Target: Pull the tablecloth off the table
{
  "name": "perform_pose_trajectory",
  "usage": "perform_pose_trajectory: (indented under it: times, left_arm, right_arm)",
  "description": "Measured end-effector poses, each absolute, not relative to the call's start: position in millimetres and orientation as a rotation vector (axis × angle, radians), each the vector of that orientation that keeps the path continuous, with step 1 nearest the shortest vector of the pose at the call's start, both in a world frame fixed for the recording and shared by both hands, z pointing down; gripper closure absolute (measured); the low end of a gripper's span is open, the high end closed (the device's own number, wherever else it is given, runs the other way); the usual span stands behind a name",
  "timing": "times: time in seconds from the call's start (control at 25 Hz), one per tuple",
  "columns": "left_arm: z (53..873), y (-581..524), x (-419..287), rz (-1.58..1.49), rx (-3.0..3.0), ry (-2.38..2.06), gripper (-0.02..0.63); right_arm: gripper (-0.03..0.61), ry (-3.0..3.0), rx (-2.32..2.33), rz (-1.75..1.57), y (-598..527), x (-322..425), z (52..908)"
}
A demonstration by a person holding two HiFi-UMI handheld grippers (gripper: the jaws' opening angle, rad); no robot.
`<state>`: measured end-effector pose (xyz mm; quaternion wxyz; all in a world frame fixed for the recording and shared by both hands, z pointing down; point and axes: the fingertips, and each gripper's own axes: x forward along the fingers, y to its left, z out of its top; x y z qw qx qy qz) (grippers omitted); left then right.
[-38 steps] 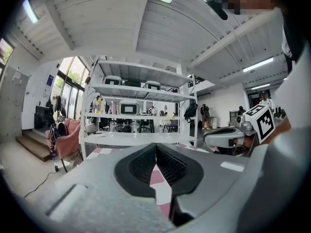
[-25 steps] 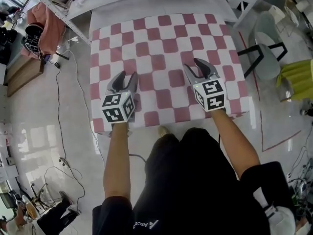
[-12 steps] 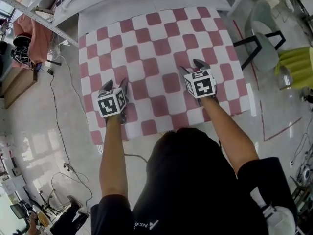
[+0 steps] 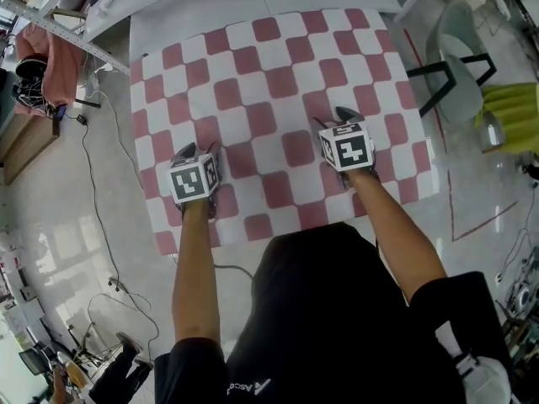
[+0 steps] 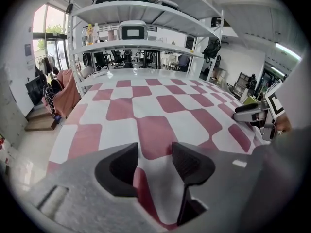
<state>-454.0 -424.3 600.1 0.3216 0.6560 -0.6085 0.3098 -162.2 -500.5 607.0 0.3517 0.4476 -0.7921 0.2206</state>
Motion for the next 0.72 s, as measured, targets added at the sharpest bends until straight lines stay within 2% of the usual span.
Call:
perform_pose_trajectory:
  times: [0.56, 0.72]
  left_arm:
    - [601, -430, -433, 0.855, 1.809, -1.54, 0.572]
    - [601, -430, -425, 0.855, 1.836, -1.525, 0.598]
  right_arm:
    - [0.513, -2.07, 1.086, 0.514, -496, -182, 607]
    - [0.566, -2.067, 1.078, 0.535, -494, -186, 607]
